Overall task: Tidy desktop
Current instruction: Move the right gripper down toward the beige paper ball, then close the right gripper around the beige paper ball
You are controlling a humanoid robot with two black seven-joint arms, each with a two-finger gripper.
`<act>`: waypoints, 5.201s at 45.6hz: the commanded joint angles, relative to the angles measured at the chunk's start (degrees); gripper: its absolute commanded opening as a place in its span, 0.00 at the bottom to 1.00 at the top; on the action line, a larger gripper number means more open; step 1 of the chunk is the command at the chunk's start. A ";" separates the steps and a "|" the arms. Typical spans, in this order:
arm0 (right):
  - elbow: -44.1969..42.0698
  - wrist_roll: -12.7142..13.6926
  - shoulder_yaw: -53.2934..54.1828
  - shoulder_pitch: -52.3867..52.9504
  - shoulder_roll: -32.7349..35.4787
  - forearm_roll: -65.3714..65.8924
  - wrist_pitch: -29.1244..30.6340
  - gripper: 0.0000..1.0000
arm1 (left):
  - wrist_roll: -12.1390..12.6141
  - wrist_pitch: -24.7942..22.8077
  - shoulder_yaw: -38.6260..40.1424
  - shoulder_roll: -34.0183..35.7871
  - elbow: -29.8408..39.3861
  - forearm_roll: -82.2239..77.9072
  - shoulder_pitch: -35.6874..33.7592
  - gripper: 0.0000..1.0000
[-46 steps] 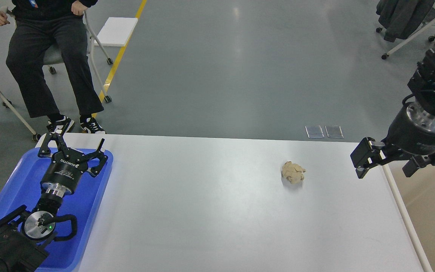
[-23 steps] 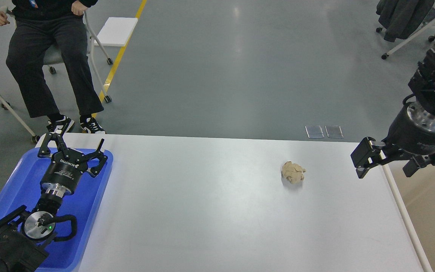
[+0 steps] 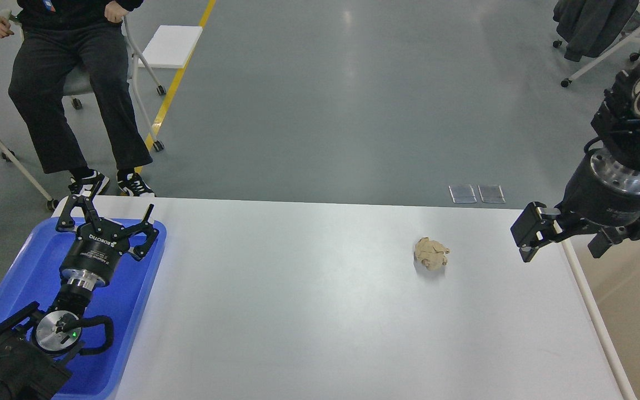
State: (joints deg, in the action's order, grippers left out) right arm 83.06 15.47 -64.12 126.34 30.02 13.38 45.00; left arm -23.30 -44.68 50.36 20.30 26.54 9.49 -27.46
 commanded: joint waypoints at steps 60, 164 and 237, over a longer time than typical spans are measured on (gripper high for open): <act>-20.29 -0.26 21.93 -33.60 -7.43 1.47 -28.65 1.00 | -0.08 0.03 0.00 0.00 0.00 0.00 0.03 0.99; -60.12 -4.31 32.48 -65.78 -30.02 24.15 -46.14 1.00 | -0.08 0.03 0.00 0.00 0.00 0.00 0.03 0.99; -50.46 -4.31 35.38 -68.51 -30.02 23.53 -54.93 0.00 | -0.08 0.03 0.00 0.00 0.00 0.00 -0.05 0.99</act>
State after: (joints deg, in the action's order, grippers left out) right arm 27.04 11.17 -28.78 56.60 0.01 36.91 -9.06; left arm -23.38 -44.65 50.36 20.30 26.54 9.49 -27.43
